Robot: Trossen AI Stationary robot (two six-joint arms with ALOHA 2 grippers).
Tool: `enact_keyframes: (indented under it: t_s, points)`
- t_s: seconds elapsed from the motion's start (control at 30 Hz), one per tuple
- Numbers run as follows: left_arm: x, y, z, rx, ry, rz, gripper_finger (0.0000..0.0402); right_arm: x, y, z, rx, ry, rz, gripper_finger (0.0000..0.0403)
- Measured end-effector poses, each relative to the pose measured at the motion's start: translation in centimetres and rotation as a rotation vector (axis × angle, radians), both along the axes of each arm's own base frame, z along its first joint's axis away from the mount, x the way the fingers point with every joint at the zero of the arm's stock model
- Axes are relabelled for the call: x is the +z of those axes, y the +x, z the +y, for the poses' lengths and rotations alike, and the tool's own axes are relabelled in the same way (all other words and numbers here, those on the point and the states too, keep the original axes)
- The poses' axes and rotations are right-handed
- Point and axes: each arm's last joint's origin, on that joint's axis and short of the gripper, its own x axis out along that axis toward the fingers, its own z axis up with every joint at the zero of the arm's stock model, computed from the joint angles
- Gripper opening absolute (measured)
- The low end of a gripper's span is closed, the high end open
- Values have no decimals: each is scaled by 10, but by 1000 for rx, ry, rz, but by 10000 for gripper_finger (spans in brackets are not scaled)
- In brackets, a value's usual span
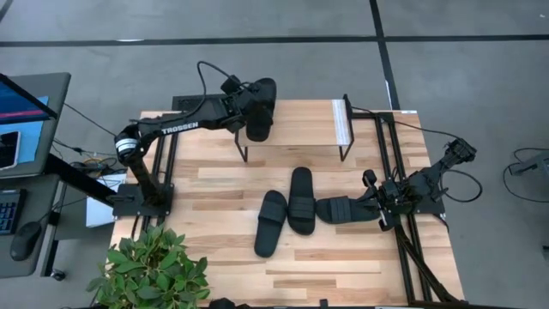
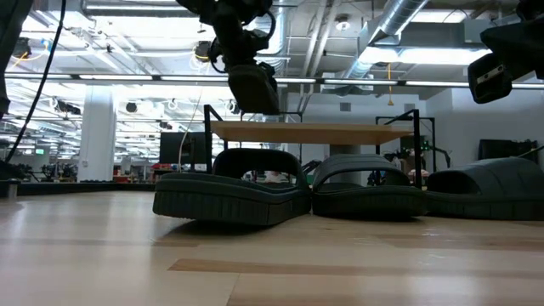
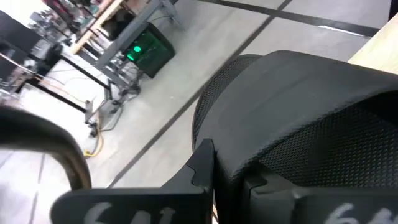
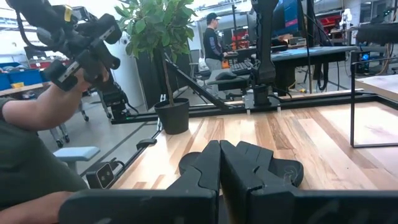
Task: Pick and place slides into the shelf
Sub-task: Put the black slide on the shelf
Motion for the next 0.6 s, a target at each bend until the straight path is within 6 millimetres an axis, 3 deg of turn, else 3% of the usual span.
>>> enact_keyframes:
  t_s: [0.5, 0.6]
  points:
    - [-6, 1, -19, 64, -6, 24, 0, 0, 0, 0, 0, 0, 0, 0]
    - [-15, 0, -19, 68, -7, 25, 0, 0, 0, 0, 0, 0, 0, 0]
